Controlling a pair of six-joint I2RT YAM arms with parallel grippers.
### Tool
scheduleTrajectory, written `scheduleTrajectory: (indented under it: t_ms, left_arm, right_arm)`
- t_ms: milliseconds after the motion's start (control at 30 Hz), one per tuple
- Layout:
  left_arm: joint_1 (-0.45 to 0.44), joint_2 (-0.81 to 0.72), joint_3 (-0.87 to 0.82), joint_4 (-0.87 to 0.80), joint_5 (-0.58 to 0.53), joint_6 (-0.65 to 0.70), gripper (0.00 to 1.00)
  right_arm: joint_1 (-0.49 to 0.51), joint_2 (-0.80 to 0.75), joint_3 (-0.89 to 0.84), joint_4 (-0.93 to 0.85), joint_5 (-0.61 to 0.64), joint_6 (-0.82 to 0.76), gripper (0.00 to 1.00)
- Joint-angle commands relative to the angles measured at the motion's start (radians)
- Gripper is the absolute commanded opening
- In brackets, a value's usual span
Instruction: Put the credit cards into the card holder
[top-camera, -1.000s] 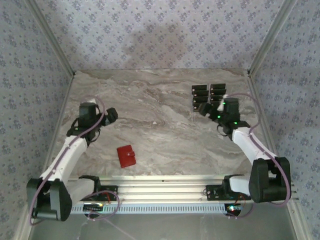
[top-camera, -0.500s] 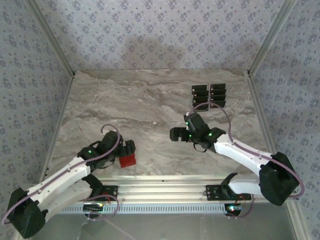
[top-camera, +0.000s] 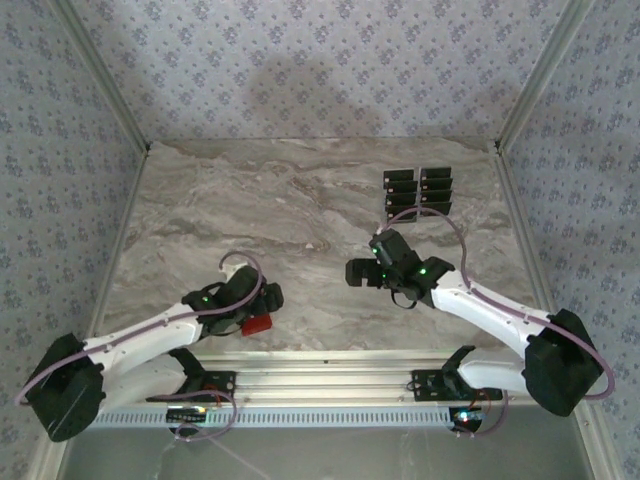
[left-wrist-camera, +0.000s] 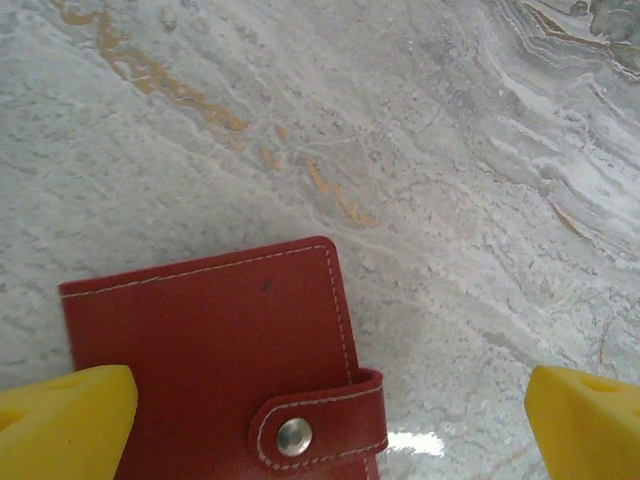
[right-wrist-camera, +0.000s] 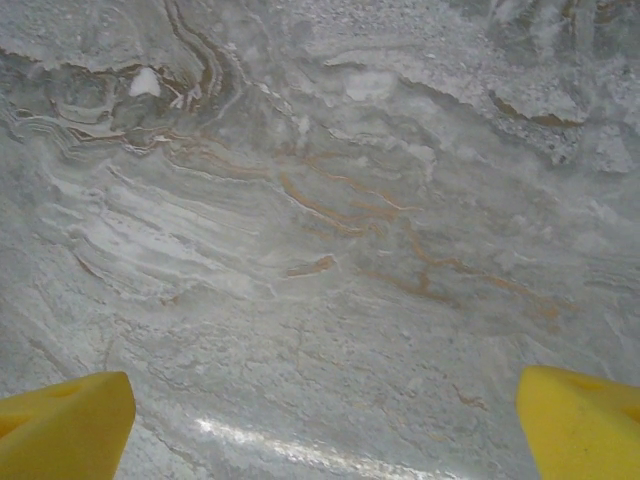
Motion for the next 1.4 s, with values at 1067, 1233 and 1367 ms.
scheduleTrajectory:
  t_ms: [1067, 1233, 1367]
  left_arm:
    - [-0.099, 0.203, 0.303, 0.004, -0.076, 0.080, 1.00]
    - [-0.090, 0.116, 0.178, -0.010, -0.073, 0.046, 1.00]
    - [-0.090, 0.090, 0.099, 0.000, -0.087, 0.007, 1.00]
  right_arm:
    - [0.003, -0.075, -0.031, -0.106, -0.008, 0.085, 0.99]
    - [0.059, -0.057, -0.034, -0.086, 0.001, 0.117, 0.99]
    - [0.109, -0.026, -0.015, -0.082, 0.004, 0.133, 0.98]
